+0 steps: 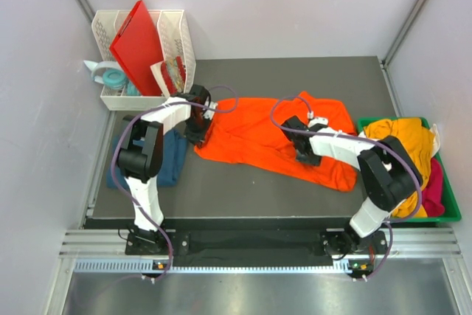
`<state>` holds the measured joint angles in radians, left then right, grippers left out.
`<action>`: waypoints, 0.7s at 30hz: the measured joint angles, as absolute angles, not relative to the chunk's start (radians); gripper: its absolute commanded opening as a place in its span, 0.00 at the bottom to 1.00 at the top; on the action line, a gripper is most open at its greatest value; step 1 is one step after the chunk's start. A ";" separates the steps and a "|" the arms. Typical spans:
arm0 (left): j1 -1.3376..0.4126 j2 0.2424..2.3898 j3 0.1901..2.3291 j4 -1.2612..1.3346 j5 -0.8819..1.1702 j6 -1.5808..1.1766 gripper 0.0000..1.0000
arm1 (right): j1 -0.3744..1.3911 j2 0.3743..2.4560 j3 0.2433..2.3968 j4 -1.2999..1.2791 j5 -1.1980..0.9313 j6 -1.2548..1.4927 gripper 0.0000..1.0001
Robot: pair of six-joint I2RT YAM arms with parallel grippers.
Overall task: Fold and stack the t-shirts
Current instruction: Fold the flattened tshirt in 1/3 of the way
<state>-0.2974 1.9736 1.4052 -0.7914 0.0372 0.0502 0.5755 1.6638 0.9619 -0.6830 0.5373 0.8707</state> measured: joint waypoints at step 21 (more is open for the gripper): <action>-0.308 1.942 1.240 -1.140 0.081 0.267 0.00 | 0.624 1.436 0.752 -0.674 0.340 0.901 0.43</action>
<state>-0.3084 1.9415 1.2396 -1.1404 0.0807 0.2672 0.6235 1.4357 0.7521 -0.6743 0.3405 0.9012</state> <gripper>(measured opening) 0.023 0.429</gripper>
